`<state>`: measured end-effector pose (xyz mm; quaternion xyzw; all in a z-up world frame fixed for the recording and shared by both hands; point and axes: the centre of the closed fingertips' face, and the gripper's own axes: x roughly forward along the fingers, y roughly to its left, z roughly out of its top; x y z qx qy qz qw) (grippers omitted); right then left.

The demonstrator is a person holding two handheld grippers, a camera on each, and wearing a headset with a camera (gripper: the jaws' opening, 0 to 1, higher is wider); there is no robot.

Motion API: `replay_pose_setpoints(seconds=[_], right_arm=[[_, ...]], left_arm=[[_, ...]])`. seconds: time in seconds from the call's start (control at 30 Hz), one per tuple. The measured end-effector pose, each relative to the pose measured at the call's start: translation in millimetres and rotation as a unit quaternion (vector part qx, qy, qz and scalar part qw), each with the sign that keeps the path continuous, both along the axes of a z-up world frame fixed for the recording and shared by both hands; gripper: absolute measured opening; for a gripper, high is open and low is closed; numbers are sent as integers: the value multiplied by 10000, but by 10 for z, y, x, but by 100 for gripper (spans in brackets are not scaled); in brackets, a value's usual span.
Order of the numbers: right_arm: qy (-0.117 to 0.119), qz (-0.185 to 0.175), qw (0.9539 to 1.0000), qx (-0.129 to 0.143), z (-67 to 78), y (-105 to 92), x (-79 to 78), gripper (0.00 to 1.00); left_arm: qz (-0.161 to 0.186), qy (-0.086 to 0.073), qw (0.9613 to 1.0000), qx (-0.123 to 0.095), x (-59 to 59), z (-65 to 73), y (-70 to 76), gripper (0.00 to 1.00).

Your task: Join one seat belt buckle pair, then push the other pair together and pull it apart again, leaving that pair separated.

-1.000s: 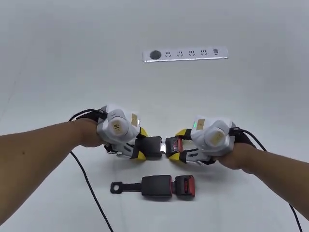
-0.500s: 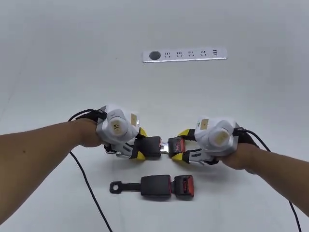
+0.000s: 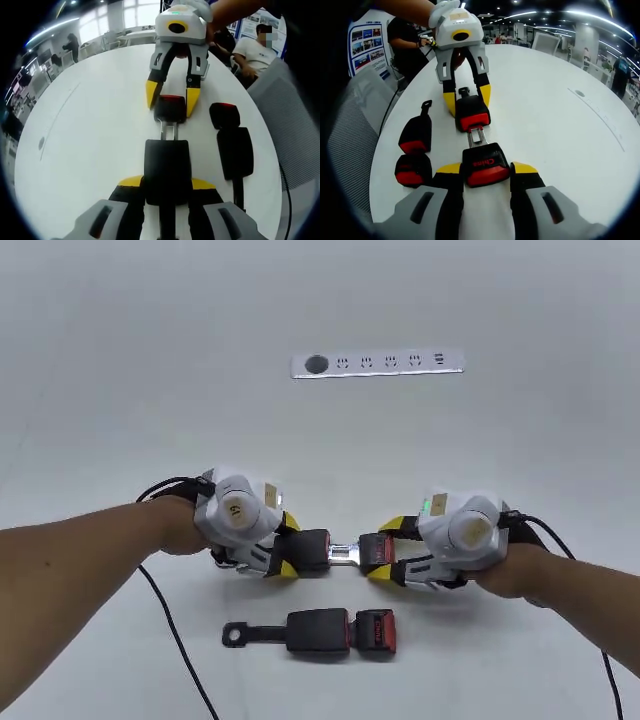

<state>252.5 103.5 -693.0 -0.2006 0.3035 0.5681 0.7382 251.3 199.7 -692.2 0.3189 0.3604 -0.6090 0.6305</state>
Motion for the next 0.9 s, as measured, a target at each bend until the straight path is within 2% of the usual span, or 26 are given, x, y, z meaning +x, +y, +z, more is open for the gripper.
replay_pose_setpoints(seconds=[0.23,0.53,0.9], right_arm=[[-1,-38,10000,-4,26,-141,-26,35],[13,-147,9999,38,57,-429,-43,35],[1,-196,9998,25,47,-633,-22,35]], left_arm=[[-11,-9,10000,2,-1,-6,-1,34],[-27,-6,10000,0,-12,6,-14,34],[-39,0,10000,-25,-18,4,-12,34]])
